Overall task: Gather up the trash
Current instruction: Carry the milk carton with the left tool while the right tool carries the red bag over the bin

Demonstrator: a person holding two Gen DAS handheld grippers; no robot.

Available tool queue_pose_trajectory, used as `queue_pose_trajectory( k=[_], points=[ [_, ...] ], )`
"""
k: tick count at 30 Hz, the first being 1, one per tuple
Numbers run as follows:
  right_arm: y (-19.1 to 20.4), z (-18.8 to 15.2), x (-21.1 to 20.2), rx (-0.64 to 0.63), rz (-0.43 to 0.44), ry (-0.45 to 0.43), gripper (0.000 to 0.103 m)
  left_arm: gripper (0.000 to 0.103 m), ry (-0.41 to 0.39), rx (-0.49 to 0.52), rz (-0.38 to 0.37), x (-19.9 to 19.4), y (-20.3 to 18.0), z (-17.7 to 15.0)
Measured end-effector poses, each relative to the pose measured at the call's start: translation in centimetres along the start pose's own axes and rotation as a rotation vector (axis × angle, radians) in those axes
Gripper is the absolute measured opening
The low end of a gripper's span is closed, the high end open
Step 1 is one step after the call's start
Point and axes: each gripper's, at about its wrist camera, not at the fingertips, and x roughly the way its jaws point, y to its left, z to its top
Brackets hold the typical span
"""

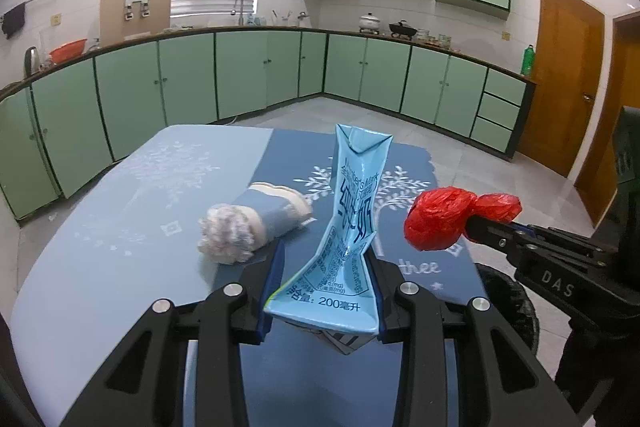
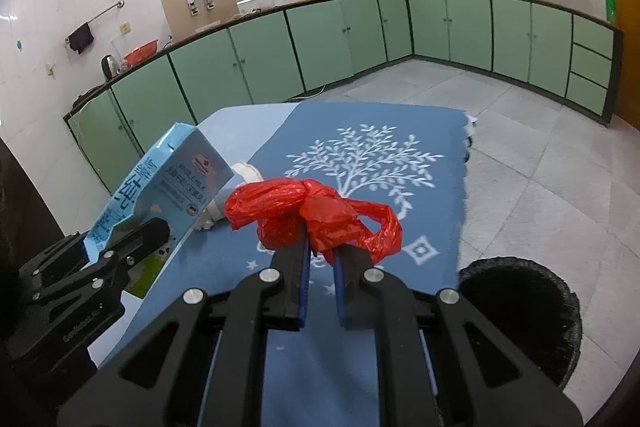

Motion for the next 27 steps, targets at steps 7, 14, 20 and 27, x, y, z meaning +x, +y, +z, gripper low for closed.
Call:
queue_pose_trajectory(
  k=[7,14,20,27],
  points=[
    [-2.5,-0.5,-2.6,0.019,-0.044,-0.024,0.009,0.037,0.002,0.025,-0.051,0.0,-2.4,0.2],
    [-6.1,-1.5,-4.8,0.057,-0.108,-0.040,0.009,0.037,0.003,0.071,-0.103,0.5,-5.9,0.5],
    [-9.4,-2.8,-6.6,0.094,-0.169,-0.048,0.009,0.037,0.007,0.112,-0.156,1.3,-9.4,0.7],
    [-13.6,-4.3,-8.3,0.133,-0.249,-0.049,0.009,0.037,0.026,0.163,-0.229,2.9,-14.0,0.6]
  ],
)
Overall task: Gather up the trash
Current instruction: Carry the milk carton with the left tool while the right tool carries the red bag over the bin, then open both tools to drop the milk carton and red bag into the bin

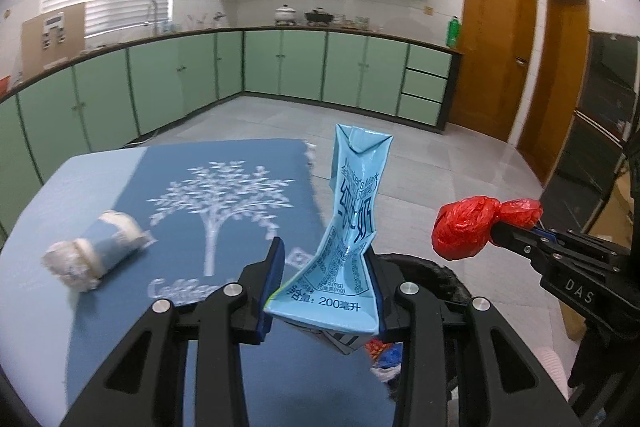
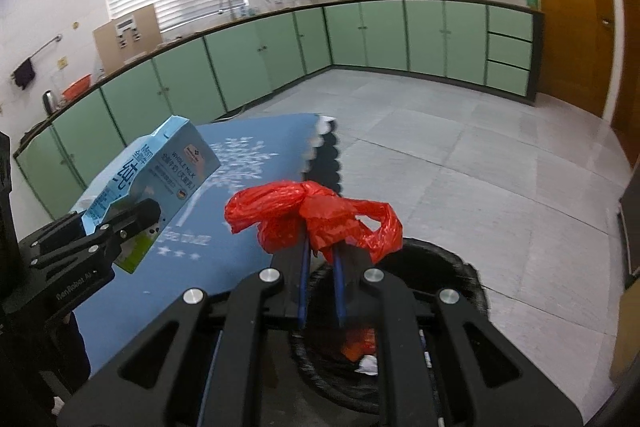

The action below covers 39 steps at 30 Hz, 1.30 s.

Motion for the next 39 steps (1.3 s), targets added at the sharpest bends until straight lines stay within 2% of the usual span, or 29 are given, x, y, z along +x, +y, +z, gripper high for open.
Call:
queue_pose_trajectory(
  k=[13,25,28,30,32,33,35,38,39],
  points=[
    [-6.5,-1.6,1.6,0.057,-0.094,0.036,0.009,0.037,0.066,0.064,-0.069,6.0,-6.3,0.1],
    [-9.9,-3.1,4.8,0.095,-0.123,0.105,0.013,0.037,0.149,0.085,-0.112,11.1,-8.9,-0.9],
    [-10.3,-3.3,5.5,0.104,-0.127,0.123,0.020,0.046,0.162,0.083,-0.125,11.8,-8.9,-0.9],
    [-10.7,-3.6,5.7,0.114,-0.133,0.128,0.031,0.050,0.160,0.078,-0.135,11.8,-8.7,-0.8],
    [-10.9,-3.8,5.6,0.122,-0.144,0.124,0.049,0.053,0.159,0.071,-0.142,11.6,-8.5,-0.7],
    [-10.9,-3.9,5.5,0.127,-0.152,0.123,0.055,0.054,0.155,0.070,-0.139,11.5,-8.5,-0.5],
    [-10.9,-4.1,5.2,0.138,-0.181,0.112,0.079,0.056,0.153,0.065,-0.139,11.3,-8.3,-0.4],
    [-10.7,-4.1,4.6,0.152,-0.193,0.097,0.090,0.065,0.137,0.045,-0.132,10.3,-7.3,-0.1],
    [-10.5,-4.1,4.3,0.163,-0.190,0.091,0.090,0.067,0.132,0.042,-0.129,10.0,-7.0,0.0]
  ],
)
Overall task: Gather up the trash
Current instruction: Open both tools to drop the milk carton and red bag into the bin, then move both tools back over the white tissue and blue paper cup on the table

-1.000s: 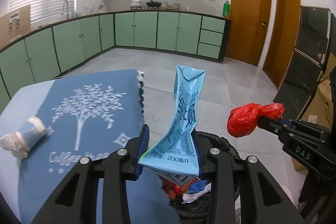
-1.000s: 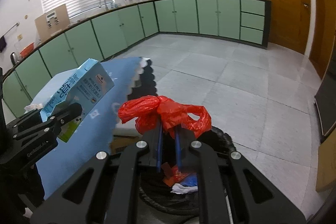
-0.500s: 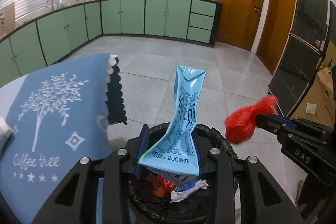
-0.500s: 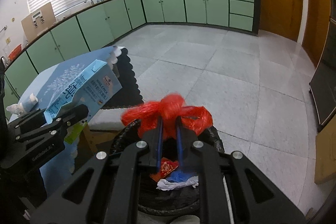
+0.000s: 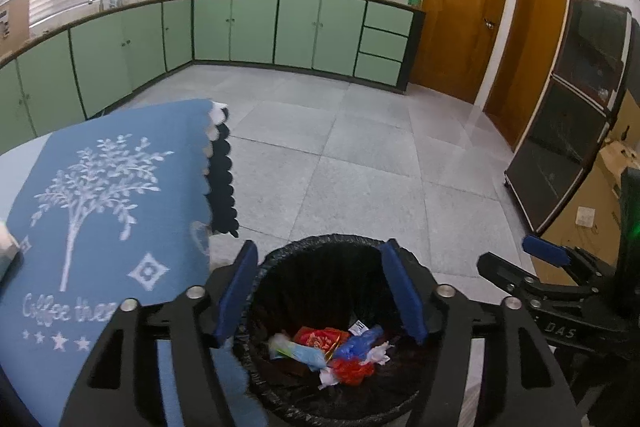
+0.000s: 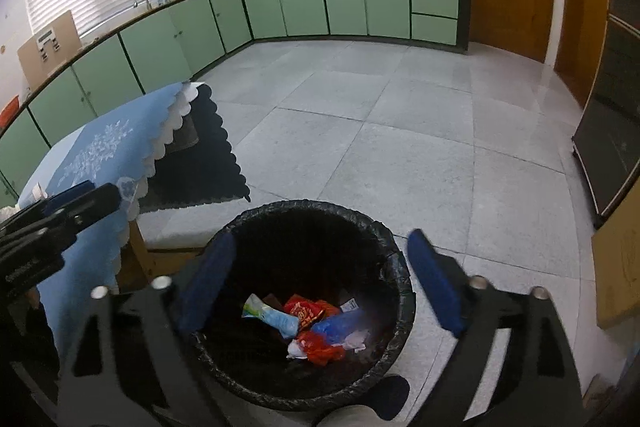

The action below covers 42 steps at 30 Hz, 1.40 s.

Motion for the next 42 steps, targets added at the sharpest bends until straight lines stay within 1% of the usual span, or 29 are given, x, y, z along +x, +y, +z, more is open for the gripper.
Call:
queue_pose_trajectory(
  k=[3,5,11,17,20,25,32,36,42],
  points=[
    [0.5,0.3,-0.9,0.017,0.021,-0.017,0.090,0.070,-0.020,-0.008,0.014,-1.5,1.2,0.0],
    [1.4,0.6,-1.7,0.009,0.033,-0.037,0.090,0.073,-0.041,-0.013,0.036,-2.9,2.3,-0.1],
    [5.9,1.5,-3.9,-0.040,0.086,-0.094,0.092,0.076,-0.088,-0.051,0.102,-6.6,5.7,-0.4],
    [11.0,1.8,-4.3,-0.093,0.141,-0.111,0.092,0.077,-0.119,-0.088,0.195,-10.4,10.1,-1.6],
    [13.6,1.8,-4.1,-0.111,0.174,-0.110,0.092,0.077,-0.133,-0.111,0.254,-11.9,12.6,-2.4],
    [18.3,1.2,-4.0,-0.185,0.208,-0.122,0.092,0.077,-0.146,-0.160,0.355,-14.2,16.9,-3.7],
    [23.6,0.8,-3.1,-0.235,0.276,-0.111,0.092,0.077,-0.155,-0.205,0.456,-16.4,21.9,-5.2],
    [26.2,0.7,-2.3,-0.255,0.298,-0.097,0.092,0.077,-0.140,-0.239,0.488,-16.5,24.5,-5.9],
    [28.8,0.2,-1.3,-0.282,0.312,-0.073,0.092,0.077,-0.114,-0.274,0.496,-15.9,27.0,-6.7]
  ],
)
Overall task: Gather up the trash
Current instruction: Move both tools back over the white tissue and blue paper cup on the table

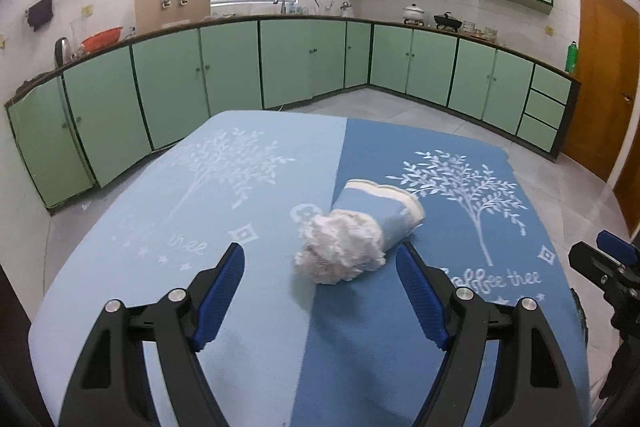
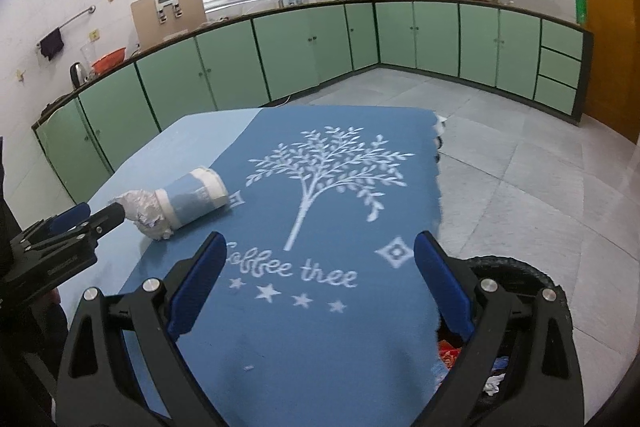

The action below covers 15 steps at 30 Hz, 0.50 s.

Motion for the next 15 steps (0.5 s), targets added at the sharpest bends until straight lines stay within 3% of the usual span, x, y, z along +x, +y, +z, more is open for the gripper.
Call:
queue_pose_trajectory(
  k=[11,13,15],
  points=[
    [0.8,-0.3,2.0,-0.008,0.006,0.034,0.092,0.076,0.066,-0.039,-0.031,3.2,0.6,0.0],
    [0.7,-0.3,2.1,-0.008,0.003,0.039,0.092,0.074,0.075,-0.046,-0.042,3.7,0.6,0.0],
    [0.6,-0.4,2.4,-0.007,-0.001,0.043,0.092,0.065,0.086,-0.054,-0.056,4.1,0.5,0.0]
  ],
)
